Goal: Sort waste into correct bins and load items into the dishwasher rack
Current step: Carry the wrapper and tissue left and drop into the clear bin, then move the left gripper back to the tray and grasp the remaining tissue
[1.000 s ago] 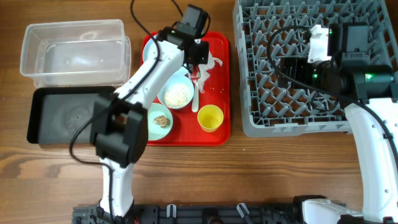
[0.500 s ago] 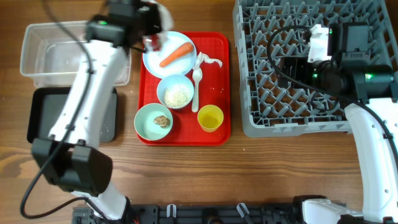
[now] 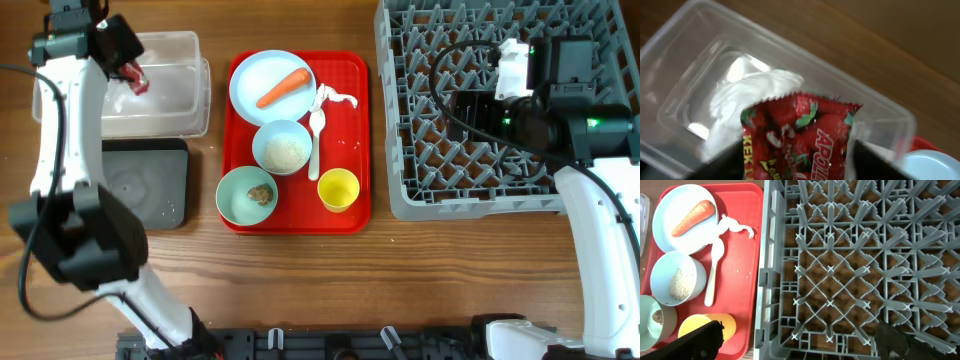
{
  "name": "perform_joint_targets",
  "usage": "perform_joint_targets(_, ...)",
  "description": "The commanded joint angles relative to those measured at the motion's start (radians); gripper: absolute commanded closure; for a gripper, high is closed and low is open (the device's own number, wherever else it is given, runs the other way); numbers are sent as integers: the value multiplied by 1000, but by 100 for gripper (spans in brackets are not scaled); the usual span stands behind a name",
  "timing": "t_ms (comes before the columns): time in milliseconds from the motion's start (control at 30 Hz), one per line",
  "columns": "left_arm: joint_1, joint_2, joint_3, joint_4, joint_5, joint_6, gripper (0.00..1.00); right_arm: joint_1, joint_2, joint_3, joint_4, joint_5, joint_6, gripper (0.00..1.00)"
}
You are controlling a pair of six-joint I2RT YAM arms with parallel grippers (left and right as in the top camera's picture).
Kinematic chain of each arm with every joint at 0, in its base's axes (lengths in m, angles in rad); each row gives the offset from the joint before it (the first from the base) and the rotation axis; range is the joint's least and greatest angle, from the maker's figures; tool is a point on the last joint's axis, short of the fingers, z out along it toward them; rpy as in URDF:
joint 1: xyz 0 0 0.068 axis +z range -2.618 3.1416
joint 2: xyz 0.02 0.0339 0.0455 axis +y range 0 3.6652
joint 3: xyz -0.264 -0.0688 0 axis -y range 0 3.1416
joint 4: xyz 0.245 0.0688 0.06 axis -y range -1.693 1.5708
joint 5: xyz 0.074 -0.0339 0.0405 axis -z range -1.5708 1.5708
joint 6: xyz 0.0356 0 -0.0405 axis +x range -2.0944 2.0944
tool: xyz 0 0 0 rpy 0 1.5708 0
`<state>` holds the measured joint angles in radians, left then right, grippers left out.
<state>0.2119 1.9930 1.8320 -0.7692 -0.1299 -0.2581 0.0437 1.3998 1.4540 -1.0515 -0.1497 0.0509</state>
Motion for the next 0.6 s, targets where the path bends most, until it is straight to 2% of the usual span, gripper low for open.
perform_joint_targets(0,16,83,12,20,-10,-12,0,-4,7,14,2,-17,5,0)
perform_joint_targets(233,14,40,14,48,46,-12,0,-4,7,14,2,-16,4,0)
perform_joint_targets(400,-7,-25,14,40,231,-5,1,-4,7,14,1,-16,5,0)
perform_joint_targets(467,-49,-58,14,36,288,43,1,-4,7,14,0,-16,5,0)
perform_joint_targets(567,-158,-75,14,16,290,89,0,-4,7,14,0,-16,5,0)
